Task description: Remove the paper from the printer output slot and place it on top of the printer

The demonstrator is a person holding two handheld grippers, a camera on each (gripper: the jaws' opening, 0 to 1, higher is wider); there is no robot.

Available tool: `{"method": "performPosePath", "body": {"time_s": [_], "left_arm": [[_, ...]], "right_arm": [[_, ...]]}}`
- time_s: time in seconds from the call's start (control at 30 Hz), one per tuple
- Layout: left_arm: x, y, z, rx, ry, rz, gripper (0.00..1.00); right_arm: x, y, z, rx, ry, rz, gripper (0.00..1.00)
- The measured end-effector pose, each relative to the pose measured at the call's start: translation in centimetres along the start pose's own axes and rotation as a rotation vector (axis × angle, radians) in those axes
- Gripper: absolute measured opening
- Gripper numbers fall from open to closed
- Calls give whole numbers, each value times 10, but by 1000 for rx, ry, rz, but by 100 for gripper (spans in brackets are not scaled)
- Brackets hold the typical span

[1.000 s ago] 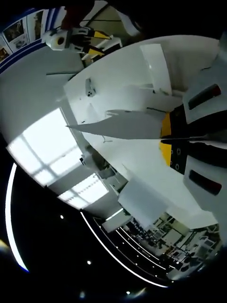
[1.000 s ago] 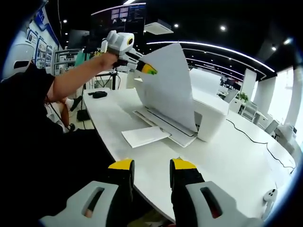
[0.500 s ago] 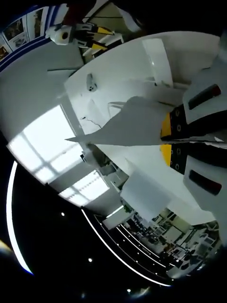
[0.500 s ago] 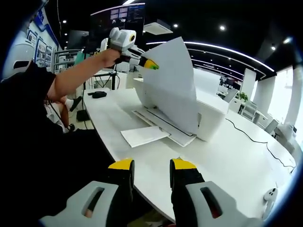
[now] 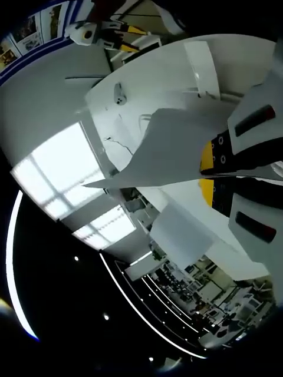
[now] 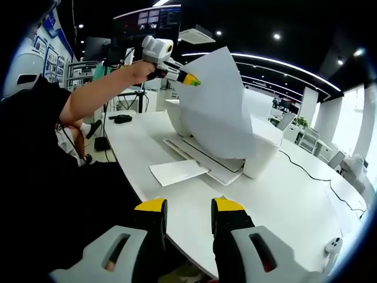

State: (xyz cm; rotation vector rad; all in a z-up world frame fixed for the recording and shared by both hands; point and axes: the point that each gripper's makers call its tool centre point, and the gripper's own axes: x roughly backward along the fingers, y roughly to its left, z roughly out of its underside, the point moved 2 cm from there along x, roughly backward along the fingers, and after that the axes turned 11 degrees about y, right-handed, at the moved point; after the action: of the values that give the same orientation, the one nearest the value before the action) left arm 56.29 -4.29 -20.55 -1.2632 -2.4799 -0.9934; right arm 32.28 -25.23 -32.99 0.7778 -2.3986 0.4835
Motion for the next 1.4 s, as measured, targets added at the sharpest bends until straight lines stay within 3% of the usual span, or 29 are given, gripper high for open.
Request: {"method": "performPosePath", "body": {"time_s": [0.43,1.03,1.4], "left_arm": [[8,27,-6,112,-76,-28,5],[18,59,4,283,-167,-85,5],[15,69,16,325,-169,-143,5]], "right_arm": [[-2,2,0,1,6,-5,26],[0,5,-5,16,7,-2,26],[2,6,-6,16,2,2,26]]}}
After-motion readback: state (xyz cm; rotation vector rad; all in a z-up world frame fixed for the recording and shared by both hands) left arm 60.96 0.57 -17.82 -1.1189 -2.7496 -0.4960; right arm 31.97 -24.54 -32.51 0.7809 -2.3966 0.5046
